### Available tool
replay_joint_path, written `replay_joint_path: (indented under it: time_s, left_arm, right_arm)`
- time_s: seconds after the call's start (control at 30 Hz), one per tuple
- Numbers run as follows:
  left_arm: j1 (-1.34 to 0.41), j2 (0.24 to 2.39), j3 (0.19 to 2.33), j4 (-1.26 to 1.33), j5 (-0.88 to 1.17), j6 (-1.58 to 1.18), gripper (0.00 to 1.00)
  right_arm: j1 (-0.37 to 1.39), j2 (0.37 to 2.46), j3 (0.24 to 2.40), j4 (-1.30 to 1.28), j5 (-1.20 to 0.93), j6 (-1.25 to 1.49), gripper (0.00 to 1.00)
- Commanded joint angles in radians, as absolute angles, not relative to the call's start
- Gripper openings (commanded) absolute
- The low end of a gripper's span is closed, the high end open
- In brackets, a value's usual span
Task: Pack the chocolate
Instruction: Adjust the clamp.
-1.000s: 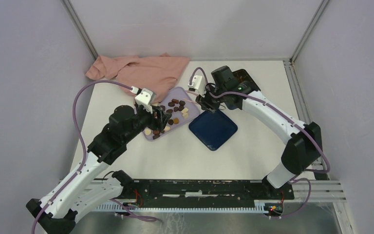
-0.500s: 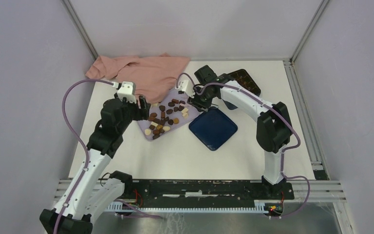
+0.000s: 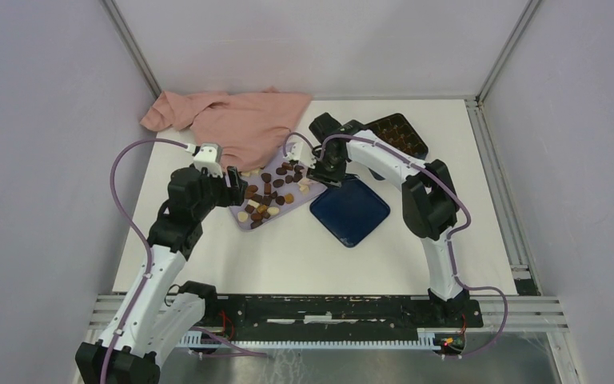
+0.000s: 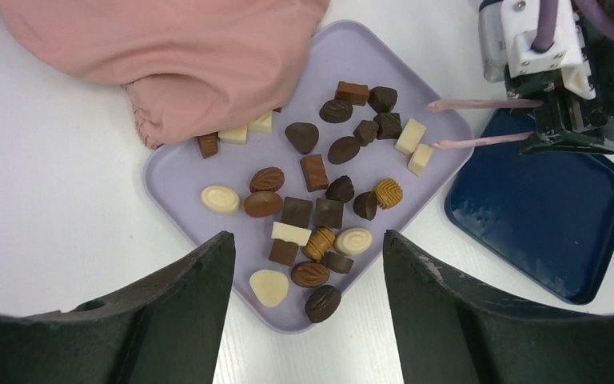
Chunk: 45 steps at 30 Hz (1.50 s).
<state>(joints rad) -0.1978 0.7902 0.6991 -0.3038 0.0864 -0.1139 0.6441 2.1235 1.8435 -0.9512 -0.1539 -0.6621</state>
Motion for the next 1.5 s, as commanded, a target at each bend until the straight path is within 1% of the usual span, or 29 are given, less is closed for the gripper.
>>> replay_joint_path:
  time_s: [0.0, 0.63, 1.03, 1.47]
  left_arm:
    - [-0.194, 0.788, 0.709, -0.269, 0.095, -0.106, 0.73]
    - [-0.194, 0.776, 0.706, -0.268, 0.104, -0.101, 0.72]
    - [-0.193, 0.777, 0.706, -0.266, 0.113, -0.098, 0.72]
    - [-0.193, 0.778, 0.706, -0.264, 0.124, -0.098, 0.72]
  right_arm:
    - [0.647, 2.137, 1.881, -1.013, -0.091, -0.705, 0.46]
    - [0.647, 2.165, 1.795, -1.000, -0.109, -0.664, 0.47]
    - [0.666, 2.224, 1.838, -1.011, -0.123, -0.641, 0.47]
    - [0.696, 2.242, 1.879, -1.011, -0.128, -0.626, 0.48]
